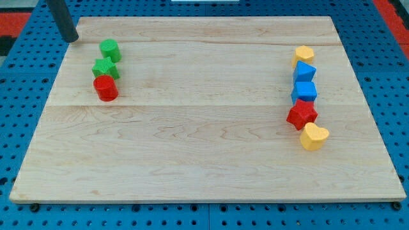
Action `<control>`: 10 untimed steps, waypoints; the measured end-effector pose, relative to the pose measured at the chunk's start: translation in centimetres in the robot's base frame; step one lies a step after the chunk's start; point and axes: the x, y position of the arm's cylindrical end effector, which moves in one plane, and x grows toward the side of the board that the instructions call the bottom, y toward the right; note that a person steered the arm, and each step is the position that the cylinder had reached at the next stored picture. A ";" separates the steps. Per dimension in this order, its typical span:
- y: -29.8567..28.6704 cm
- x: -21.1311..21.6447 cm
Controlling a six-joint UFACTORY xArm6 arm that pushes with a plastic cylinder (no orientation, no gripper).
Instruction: Slide the green circle towards right
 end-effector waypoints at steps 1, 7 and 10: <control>0.5 1.9; 20.0 4.4; 28.2 8.0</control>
